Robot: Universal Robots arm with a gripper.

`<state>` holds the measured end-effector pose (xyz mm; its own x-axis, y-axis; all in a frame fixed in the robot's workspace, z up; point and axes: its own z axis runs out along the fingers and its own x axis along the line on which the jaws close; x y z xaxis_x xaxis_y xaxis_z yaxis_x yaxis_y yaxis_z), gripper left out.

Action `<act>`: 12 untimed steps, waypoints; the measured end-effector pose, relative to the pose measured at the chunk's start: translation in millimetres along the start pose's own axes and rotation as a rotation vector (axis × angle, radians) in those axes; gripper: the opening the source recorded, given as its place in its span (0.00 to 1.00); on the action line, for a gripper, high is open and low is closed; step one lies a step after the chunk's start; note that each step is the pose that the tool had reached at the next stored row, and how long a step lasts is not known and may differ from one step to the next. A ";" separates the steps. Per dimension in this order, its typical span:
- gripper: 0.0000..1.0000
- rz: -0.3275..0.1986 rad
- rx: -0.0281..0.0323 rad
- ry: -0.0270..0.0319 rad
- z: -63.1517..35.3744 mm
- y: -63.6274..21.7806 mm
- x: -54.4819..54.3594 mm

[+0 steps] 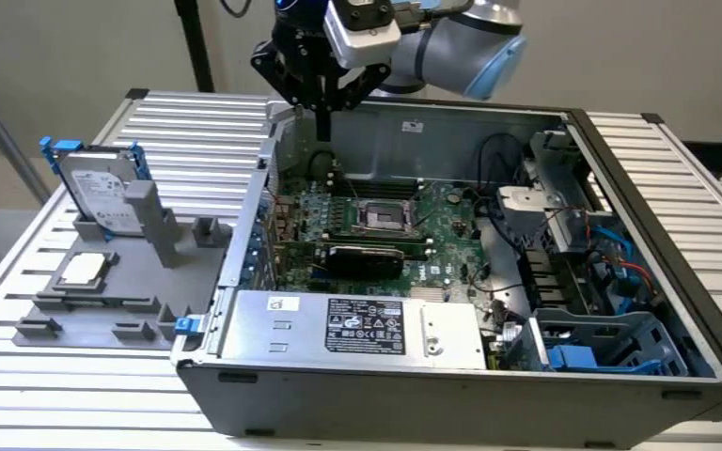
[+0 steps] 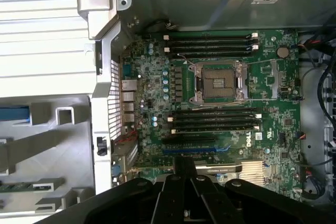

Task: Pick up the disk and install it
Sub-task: 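Reach for the disk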

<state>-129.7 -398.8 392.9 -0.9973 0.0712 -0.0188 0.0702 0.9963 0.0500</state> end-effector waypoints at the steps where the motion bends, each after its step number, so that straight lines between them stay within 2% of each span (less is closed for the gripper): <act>1: 0.11 0.000 -0.0005 -0.0001 0.0 -0.4 4.7; 12: 0.11 0.000 -0.0007 0.0000 -0.9 -3.8 54.5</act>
<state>-184.4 -398.8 392.7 -0.9973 0.0712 -0.0188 0.0702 0.9962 0.0507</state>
